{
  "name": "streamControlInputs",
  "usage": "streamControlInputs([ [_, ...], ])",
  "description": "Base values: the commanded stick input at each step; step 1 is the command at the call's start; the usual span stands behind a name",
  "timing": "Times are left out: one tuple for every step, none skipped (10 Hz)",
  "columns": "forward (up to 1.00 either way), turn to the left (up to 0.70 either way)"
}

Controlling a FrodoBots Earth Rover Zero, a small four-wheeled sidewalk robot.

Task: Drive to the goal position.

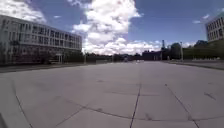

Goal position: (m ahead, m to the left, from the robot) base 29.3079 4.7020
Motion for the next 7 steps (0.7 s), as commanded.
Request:
streamControlInputs([
  [0.70, 0.00],
  [0.70, 0.00],
  [0.70, 0.00],
  [0.70, 0.00],
  [0.70, 0.00],
  [0.70, 0.00],
  [0.70, 0.00],
])
